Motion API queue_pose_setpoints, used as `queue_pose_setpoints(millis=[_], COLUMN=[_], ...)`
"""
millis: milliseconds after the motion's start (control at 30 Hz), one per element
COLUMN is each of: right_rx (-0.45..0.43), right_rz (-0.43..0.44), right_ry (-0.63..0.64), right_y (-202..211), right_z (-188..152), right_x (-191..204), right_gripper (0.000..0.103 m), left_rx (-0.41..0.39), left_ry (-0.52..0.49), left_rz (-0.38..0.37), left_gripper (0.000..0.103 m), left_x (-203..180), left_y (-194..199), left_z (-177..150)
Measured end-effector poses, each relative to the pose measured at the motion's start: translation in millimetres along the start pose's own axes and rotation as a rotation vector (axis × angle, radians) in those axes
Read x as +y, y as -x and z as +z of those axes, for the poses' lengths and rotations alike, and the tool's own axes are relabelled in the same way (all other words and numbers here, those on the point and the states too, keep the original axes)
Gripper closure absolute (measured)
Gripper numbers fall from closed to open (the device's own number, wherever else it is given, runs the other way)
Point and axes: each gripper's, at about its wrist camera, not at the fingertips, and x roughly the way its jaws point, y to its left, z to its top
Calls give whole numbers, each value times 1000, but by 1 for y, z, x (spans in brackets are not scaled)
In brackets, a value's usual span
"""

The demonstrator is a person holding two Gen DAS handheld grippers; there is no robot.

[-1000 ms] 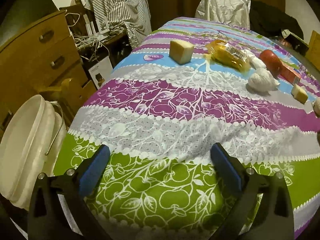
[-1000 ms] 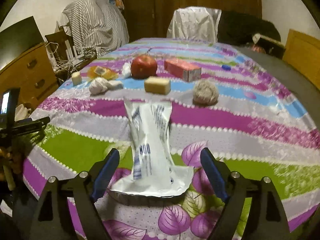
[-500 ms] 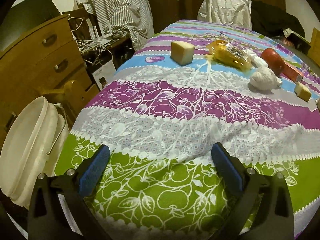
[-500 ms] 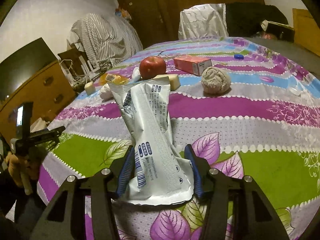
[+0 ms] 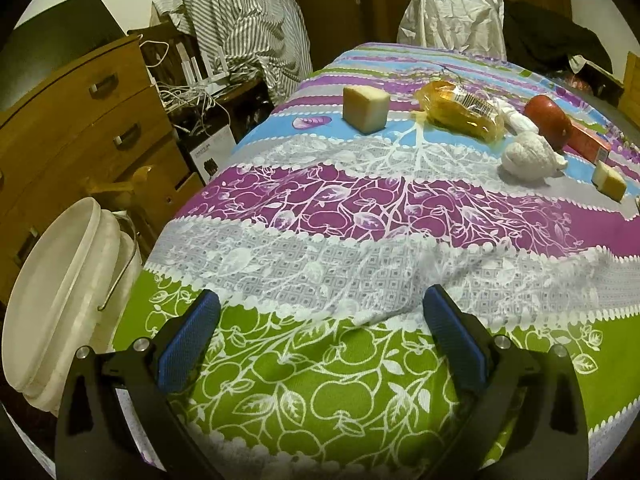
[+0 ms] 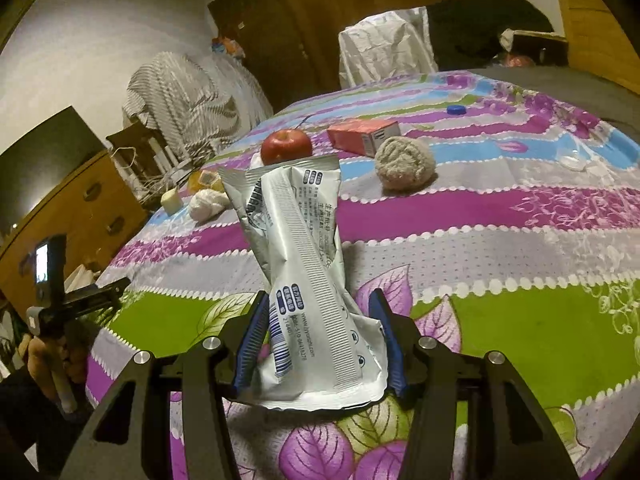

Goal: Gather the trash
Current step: 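Grasp the yellow sponge with the left tool while the right tool holds the sachet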

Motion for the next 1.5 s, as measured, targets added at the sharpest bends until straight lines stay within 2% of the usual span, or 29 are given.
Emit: queue_pose_setpoints(millis=[100, 233, 533, 967, 1000, 1133, 1200, 1333, 1433, 1500], right_rx=[-46, -71, -63, -60, -70, -89, -89, -107, -132, -141], right_rz=[-50, -43, -105, -105, -100, -89, -90, -83, -70, -63], right_ry=[-54, -164, -113, -116, -132, -168, -169, -193, -240, -254], right_y=[10, 21, 13, 12, 13, 16, 15, 17, 22, 23], right_z=[-1, -10, -12, -9, -9, -10, -10, -10, -11, -12], right_x=[-6, -14, -6, -9, -11, -17, -17, -22, -32, -35], right_gripper=[51, 50, 50, 50, 50, 49, 49, 50, 50, 50], left_rx=[-6, -12, -16, -5, -6, -24, -42, -54, -58, -48], left_ry=[-4, -10, 11, -2, -19, -9, -44, -154, -225, -246], left_rz=[4, 4, -24, -15, -30, -217, -324, -483, -514, -520], left_gripper=[5, 5, 5, 5, 6, 6, 6, 6, 6, 6], left_x=[-1, -2, 2, -1, -4, -29, -63, -137, -199, -224], left_y=[3, 4, 4, 4, 7, 25, 35, 42, 32, 22], left_z=[-1, -1, -3, -1, 0, 15, 29, 52, 72, 84])
